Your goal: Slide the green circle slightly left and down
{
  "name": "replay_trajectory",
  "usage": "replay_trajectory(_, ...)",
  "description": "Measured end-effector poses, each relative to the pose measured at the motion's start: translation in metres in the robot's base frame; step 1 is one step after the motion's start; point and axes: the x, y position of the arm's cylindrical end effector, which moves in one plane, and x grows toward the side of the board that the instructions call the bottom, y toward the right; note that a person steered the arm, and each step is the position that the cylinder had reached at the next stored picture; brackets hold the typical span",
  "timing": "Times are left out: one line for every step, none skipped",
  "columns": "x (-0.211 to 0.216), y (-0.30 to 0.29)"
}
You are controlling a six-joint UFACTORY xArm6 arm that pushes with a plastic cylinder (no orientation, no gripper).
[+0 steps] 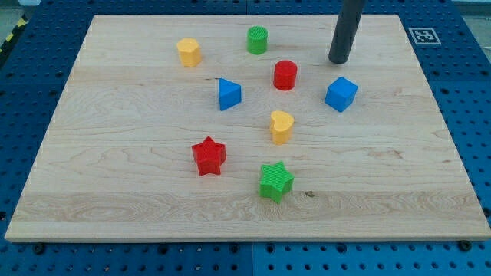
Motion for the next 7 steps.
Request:
replay_trajectory(-0.007,-0.027)
replay_trajectory(-0.019,-0.092)
replay_trajectory(-0.019,-0.097)
replay_trajectory(-0.041,-0.097)
replay_trajectory(-0.062,-0.098)
replay_trajectory(-0.062,-0.126)
replay_trajectory(-0.062,-0.147)
